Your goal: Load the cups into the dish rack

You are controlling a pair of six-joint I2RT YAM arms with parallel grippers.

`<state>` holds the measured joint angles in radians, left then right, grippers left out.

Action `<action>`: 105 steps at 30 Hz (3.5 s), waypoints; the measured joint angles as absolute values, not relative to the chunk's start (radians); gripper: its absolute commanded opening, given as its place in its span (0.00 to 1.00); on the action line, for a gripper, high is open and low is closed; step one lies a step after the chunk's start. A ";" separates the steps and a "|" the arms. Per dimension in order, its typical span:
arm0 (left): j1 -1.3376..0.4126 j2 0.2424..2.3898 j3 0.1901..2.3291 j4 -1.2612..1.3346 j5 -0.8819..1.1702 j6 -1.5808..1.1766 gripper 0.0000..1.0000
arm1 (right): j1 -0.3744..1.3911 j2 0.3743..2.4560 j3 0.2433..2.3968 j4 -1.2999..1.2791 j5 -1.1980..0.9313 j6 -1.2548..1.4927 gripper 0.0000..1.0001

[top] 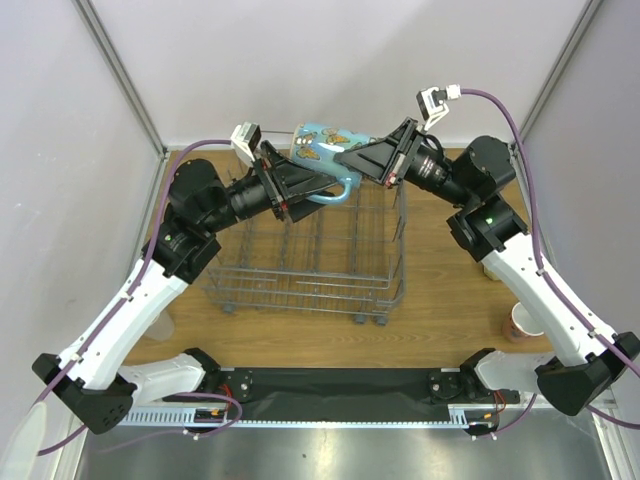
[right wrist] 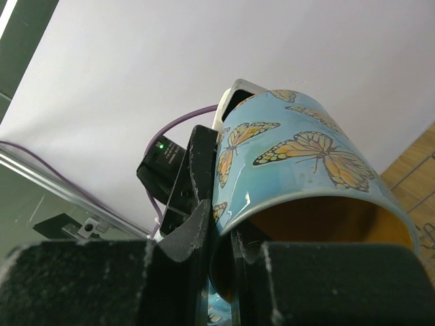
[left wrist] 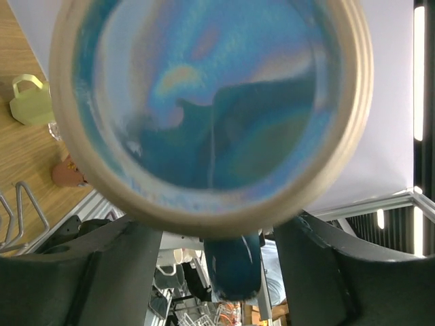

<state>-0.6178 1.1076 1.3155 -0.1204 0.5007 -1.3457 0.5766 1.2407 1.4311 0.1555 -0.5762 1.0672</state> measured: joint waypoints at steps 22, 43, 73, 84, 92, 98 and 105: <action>-0.575 1.075 1.268 -0.093 0.527 -1.406 0.00 | 0.657 1.247 1.422 0.139 -0.506 1.009 0.00; -0.467 1.117 1.421 -0.606 0.364 -1.068 0.00 | 0.609 1.145 1.470 -0.433 -0.417 0.883 0.99; -0.448 1.830 1.893 -0.715 -0.434 -0.443 0.00 | 0.306 1.131 1.951 -1.279 -0.202 0.358 1.00; -0.405 1.943 1.937 -0.719 -0.496 -0.444 0.00 | 0.232 1.178 1.962 -1.335 -0.120 0.252 1.00; -0.345 1.958 1.911 -0.681 -0.469 -0.453 0.00 | 0.223 1.179 1.975 -1.336 -0.098 0.241 1.00; -0.324 1.972 1.882 -0.654 -0.460 -0.467 0.00 | 0.189 1.186 1.975 -1.336 -0.104 0.242 1.00; -0.325 1.983 1.827 -0.645 -0.440 -0.490 0.00 | 0.157 1.188 1.975 -1.336 -0.130 0.242 1.00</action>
<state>-0.3248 1.9835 1.8267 -0.6453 -0.4404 -0.4904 0.1566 1.1885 1.9747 -1.3357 -0.1303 0.2424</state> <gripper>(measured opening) 0.295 0.994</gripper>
